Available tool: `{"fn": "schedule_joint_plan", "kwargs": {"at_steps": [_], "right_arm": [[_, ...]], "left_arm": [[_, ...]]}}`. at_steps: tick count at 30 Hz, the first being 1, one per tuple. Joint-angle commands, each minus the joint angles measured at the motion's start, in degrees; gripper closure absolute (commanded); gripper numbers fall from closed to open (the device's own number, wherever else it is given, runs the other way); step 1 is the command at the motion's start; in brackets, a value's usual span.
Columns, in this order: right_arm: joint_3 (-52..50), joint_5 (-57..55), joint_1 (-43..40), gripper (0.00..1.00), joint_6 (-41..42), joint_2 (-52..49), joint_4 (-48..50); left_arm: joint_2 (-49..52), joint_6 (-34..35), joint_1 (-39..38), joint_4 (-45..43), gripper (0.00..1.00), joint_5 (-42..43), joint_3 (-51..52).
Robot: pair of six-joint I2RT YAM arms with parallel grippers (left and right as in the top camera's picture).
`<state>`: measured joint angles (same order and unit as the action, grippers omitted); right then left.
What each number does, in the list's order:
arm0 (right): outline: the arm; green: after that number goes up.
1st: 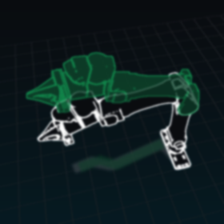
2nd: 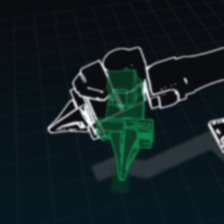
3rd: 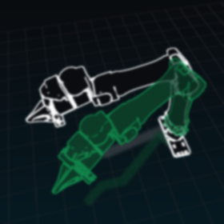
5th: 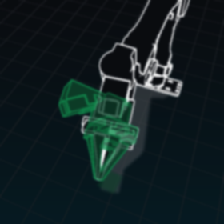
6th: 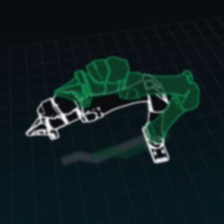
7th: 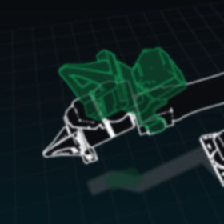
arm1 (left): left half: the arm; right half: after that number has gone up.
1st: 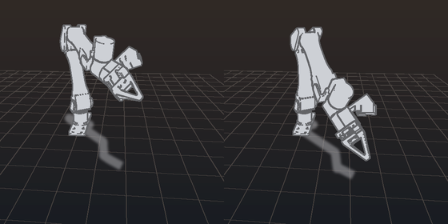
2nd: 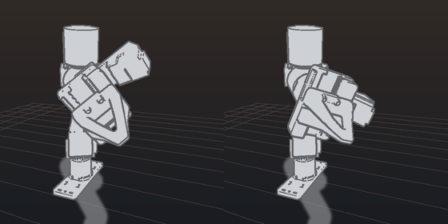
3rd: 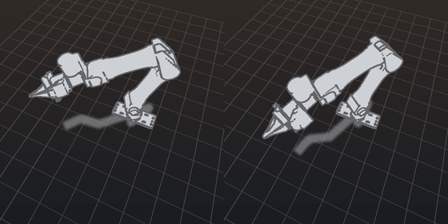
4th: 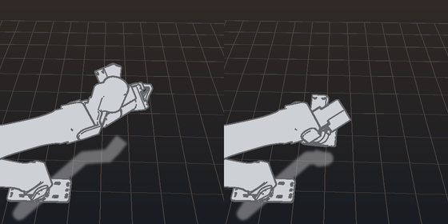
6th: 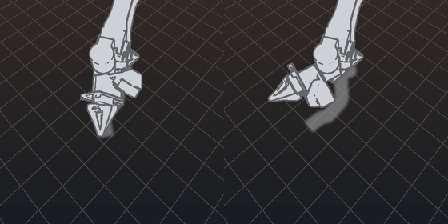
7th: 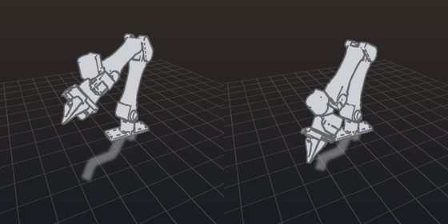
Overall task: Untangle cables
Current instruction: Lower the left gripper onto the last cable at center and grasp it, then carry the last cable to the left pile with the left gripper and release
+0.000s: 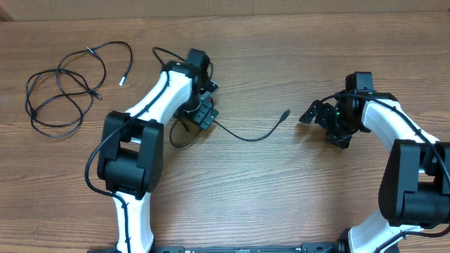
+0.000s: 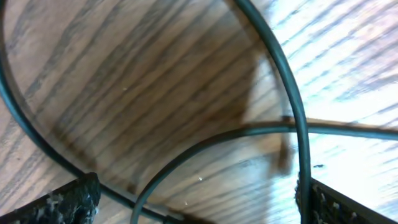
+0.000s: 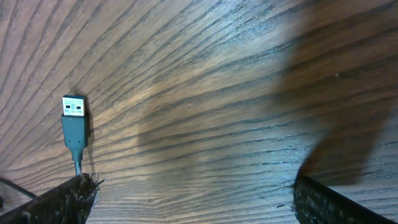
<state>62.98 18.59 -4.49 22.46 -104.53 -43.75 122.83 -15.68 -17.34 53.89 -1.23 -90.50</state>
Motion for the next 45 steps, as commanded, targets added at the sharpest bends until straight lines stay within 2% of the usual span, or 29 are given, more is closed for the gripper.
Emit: {"fn": "schedule_joint_plan", "kwargs": {"at_steps": [1, 4, 7, 8, 9, 10, 11, 16, 22, 25, 28, 33, 36, 42, 45], "right_arm": [[0.0, -0.6, 0.0, 0.0, 0.0, 0.0, 0.1], [0.0, -0.6, 0.0, 0.0, 0.0, 0.0, 0.1], [0.0, -0.6, 0.0, 0.0, 0.0, 0.0, 0.1], [0.0, -0.6, 0.0, 0.0, 0.0, 0.0, 0.1], [0.0, -0.6, 0.0, 0.0, 0.0, 0.0, 0.1], [0.0, -0.6, 0.0, 0.0, 0.0, 0.0, 0.1], [0.0, -0.6, 0.0, 0.0, 0.0, 0.0, 0.1], [0.0, -0.6, 0.0, 0.0, 0.0, 0.0, 0.1], [0.0, -0.6, 0.0, 0.0, 0.0, 0.0, 0.1], [0.0, -0.6, 0.0, 0.0, 0.0, 0.0, 0.1], [0.0, -0.6, 0.0, 0.0, 0.0, 0.0, 0.1], [0.0, -0.6, 0.0, 0.0, 0.0, 0.0, 0.1], [0.0, -0.6, 0.0, 0.0, 0.0, 0.0, 0.1], [0.0, -0.6, 0.0, 0.0, 0.0, 0.0, 0.1], [0.0, -0.6, 0.0, 0.0, 0.0, 0.0, 0.1]], "left_arm": [[0.8, -2.4, 0.3, -2.2, 0.0, 3.3, 2.8], [0.8, -2.4, 0.2, -3.8, 0.03, 3.7, 4.2], [0.9, -2.5, -0.2, -3.7, 0.2, 4.3, 4.5], [0.9, -2.5, -0.3, -3.6, 0.3, 4.3, 4.5], [0.9, -2.5, -0.4, -3.6, 0.54, 4.3, 4.5], [0.9, -2.5, -0.5, -3.6, 0.67, 4.3, 4.5], [0.9, -2.5, -0.7, -3.5, 0.94, 4.3, 4.5], [-0.4, -1.9, -1.3, 0.0, 0.96, 6.0, 1.2], [-5.5, 2.4, -0.8, 4.8, 0.96, 8.2, -9.7], [-9.3, 4.2, -0.3, 4.3, 0.96, 7.9, -15.3], [-13.0, 5.9, 0.2, 1.1, 0.96, 2.1, -19.6], [-17.6, 9.8, 1.8, -8.7, 0.96, -20.7, -21.5], [-19.6, 9.7, 3.1, -12.1, 0.96, -29.1, -21.5], [-19.9, 8.9, 6.9, -6.9, 0.96, -30.7, -21.5], [-18.7, 10.8, 9.6, -3.6, 0.96, -30.7, -21.3]]}}
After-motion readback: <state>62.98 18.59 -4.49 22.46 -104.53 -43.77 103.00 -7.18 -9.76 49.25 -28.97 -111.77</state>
